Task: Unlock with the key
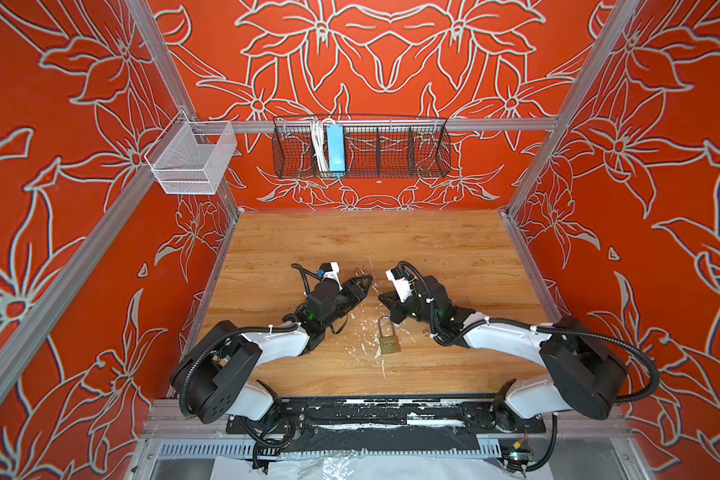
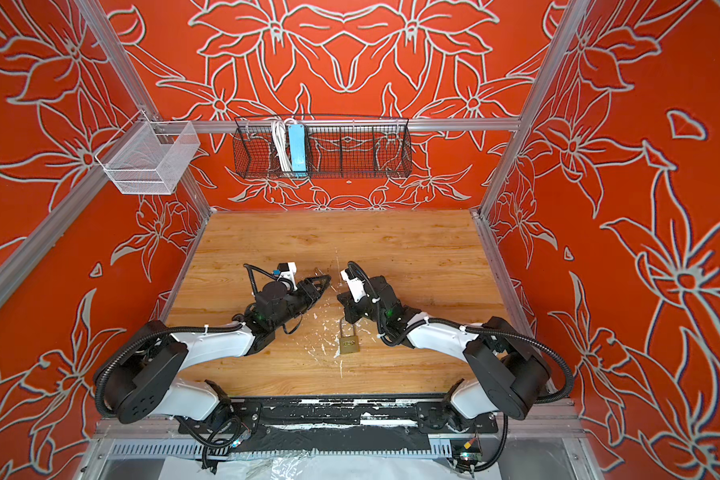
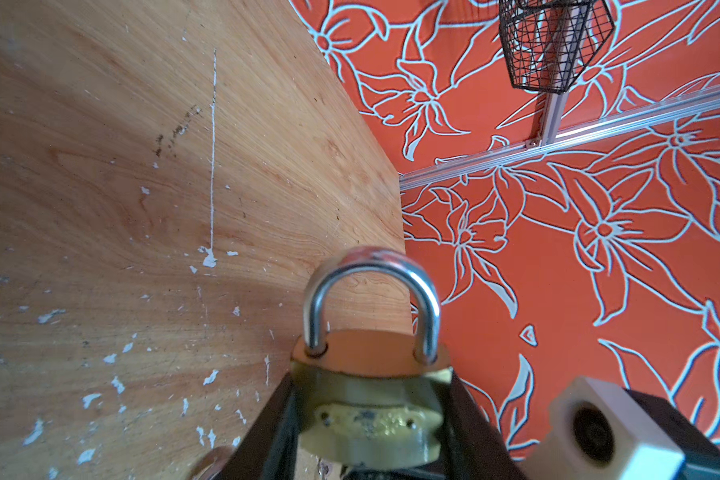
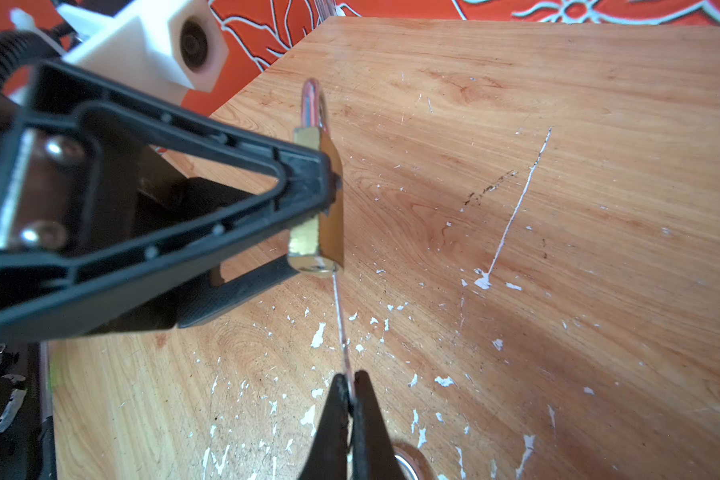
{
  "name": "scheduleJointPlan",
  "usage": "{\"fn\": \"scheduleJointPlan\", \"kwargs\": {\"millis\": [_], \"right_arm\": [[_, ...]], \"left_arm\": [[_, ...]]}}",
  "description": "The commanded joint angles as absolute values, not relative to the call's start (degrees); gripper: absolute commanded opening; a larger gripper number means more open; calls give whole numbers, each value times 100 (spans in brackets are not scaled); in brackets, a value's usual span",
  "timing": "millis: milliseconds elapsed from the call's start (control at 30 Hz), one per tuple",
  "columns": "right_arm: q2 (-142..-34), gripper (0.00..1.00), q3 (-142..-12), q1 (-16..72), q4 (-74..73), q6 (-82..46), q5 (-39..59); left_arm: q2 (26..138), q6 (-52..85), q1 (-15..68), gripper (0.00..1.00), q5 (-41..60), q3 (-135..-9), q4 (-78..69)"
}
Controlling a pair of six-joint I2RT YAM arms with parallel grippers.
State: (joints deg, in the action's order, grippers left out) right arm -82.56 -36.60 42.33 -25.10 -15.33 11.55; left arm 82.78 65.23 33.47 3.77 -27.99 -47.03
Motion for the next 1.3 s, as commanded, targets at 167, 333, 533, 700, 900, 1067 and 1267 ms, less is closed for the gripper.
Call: {"fn": "scheduleJointPlan", "kwargs": {"millis": [167, 333, 533, 700, 900, 1067, 1267], "right_arm": [[-8110, 0, -4021, 4235, -2054, -1706, 1111], [-8075, 0, -4122, 4272, -1660, -1576, 708], [-8128, 0, -4140, 4316, -1784, -1499, 1055], [-8221, 0, -4187, 4371, -1773, -1538, 1061], [-8367, 0, -4262, 4481, -1819, -1503, 1111], [-8375, 0, -4237, 4492, -1898, -1509, 1211], [-8603, 0, -4328, 4558, -2004, -1558, 1432]], "left_arm": [[8427, 6574, 3560, 0, -1674, -2276, -5870], [8217, 6394, 3560, 0, -2498, -2224, -5406], [8138, 6311, 3560, 0, -1781, -2432, -5183], [8234, 6342, 3560, 0, -1482, -2347, -5646], [8388, 6395, 3561, 0, -1362, -2312, -5941], [8436, 6428, 3560, 0, -1362, -2312, -5974], [8489, 6491, 3560, 0, -1290, -2319, -6038]]}}
